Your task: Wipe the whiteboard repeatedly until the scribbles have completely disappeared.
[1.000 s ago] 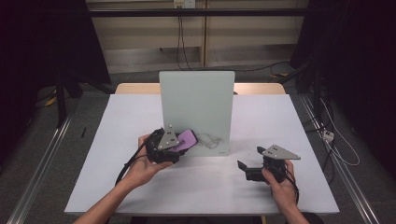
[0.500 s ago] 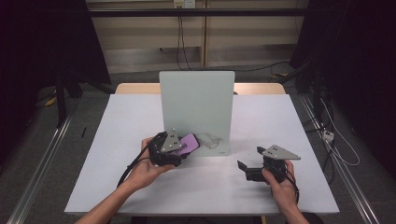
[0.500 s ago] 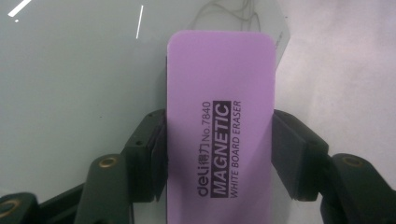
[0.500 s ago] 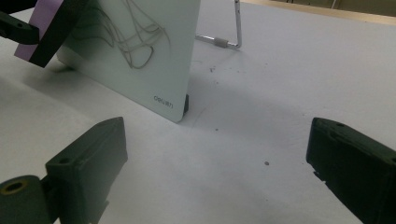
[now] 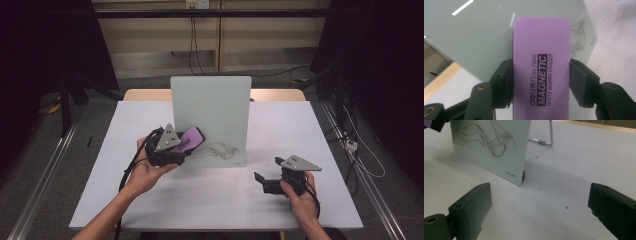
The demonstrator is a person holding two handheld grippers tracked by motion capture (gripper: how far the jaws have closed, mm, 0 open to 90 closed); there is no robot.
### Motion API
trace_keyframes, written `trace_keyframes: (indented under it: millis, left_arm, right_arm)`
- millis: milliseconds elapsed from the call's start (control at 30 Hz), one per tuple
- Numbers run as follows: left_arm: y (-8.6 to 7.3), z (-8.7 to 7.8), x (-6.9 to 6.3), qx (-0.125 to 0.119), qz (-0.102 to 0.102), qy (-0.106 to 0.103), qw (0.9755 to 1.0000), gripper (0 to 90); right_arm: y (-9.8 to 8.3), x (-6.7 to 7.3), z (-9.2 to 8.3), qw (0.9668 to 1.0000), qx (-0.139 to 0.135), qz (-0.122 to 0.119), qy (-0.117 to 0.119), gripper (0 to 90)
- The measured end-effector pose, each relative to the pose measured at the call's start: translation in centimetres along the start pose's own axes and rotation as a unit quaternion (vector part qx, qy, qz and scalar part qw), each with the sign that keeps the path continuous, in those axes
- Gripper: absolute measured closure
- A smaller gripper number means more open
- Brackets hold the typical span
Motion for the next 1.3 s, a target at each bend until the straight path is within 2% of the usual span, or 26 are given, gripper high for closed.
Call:
trace_keyframes:
  millis: [67,167,700,1000,1300]
  left_arm:
    - [0.2,-0.3,0.3,-0.004,-0.004,0.006,1.0,41.2]
    - [0.0,-0.1,0.1,0.002,0.005,0.006,1.0,41.1]
    - [-1.5,2.6,-2.1,0.034,0.018,-0.031,0.9988,40.8]
    - [-2.3,4.3,-3.1,0.053,0.024,-0.045,0.9973,40.3]
    - [-2.2,5.3,-3.8,0.059,0.038,-0.053,0.9961,40.4]
  right_arm:
    - [0.0,0.0,0.0,1.0,-0.001,0.002,0.0,5.6]
    - [0.0,0.0,0.0,1.0,0.0,0.001,-0.001,5.6]
    - [0.0,0.0,0.0,1.0,0.0,-0.002,0.001,5.6]
    - [0.0,0.1,0.0,1.0,-0.001,-0.004,0.002,5.6]
    - [0.0,0.1,0.0,1.0,-0.001,-0.004,0.002,5.6]
Point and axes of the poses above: each handheld gripper's, and its own axes: z roughly forward along the jaws, y roughly out of its top, x roughly to its left, the point moved 10 cm from there along z, roughly forward along the jaws, and after that the axes turned 13 degrees about -y, right-handed, at the moved point
